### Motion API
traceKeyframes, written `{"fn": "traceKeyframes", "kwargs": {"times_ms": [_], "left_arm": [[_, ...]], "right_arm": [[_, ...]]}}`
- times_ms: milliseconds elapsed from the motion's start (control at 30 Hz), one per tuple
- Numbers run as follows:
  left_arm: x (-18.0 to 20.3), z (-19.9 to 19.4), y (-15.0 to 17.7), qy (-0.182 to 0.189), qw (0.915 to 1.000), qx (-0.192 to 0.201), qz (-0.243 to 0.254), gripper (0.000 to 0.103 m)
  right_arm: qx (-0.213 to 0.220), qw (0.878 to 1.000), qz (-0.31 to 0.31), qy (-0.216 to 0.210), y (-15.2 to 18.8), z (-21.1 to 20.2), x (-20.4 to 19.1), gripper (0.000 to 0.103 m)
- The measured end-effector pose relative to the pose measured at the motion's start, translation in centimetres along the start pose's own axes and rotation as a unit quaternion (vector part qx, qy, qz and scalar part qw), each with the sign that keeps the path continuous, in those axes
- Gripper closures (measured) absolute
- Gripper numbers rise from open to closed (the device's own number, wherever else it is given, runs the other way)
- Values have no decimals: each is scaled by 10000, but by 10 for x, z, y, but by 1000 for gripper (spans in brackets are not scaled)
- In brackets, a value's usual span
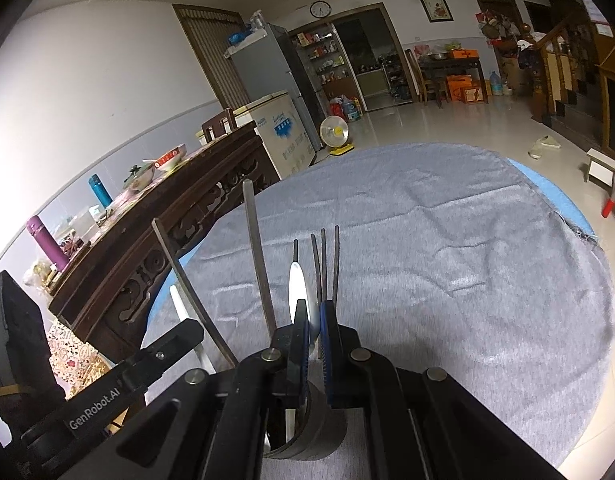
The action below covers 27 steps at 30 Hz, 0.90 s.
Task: Organize utensils
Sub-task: 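Lower both white spoons into the black holder and open both tools, then move both open tools back down over the chopsticks on the table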
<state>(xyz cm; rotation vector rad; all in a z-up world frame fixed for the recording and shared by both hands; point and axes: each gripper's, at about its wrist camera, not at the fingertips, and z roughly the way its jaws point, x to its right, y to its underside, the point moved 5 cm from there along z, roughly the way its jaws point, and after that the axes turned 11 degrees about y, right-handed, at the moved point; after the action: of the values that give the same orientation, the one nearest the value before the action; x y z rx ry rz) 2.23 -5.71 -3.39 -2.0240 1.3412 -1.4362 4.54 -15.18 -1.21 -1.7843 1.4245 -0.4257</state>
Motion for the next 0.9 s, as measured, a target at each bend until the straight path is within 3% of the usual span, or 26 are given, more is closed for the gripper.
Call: {"fn": "traceKeyframes", "kwargs": {"times_ms": [500,567,633,700,733,800,867,900], "left_arm": [[1,-9,3,75,9999,-87,-113,92],[0,-12,0,85,9999,-83,-125,85],[1,-17,-2,72,9999,7,-111,62],[1,-21,-3,61,9999,81,-106,57],[1,-22,-4,61,9999,91,-113,57],[-1,-25,-5,67,9998,114,-159,57],[-4,-28,-7,55,9997,144,-195,57],[-6,-29,-8,41,9996,165,-220,57]], "right_arm": [[-254,9996,-91,-78,17,-3,-4,94],[-310,9994,-111,-68,19,-4,-4,94],[-353,9992,-145,-90,21,-4,-5,94],[-366,9992,-152,-85,22,-5,-5,92],[-362,9992,-151,-83,23,-6,-5,88],[-339,9993,-140,-79,23,-8,-4,69],[-249,9996,-86,-91,22,-13,-3,42],[-199,9997,-68,-86,21,-15,-3,42]]}}
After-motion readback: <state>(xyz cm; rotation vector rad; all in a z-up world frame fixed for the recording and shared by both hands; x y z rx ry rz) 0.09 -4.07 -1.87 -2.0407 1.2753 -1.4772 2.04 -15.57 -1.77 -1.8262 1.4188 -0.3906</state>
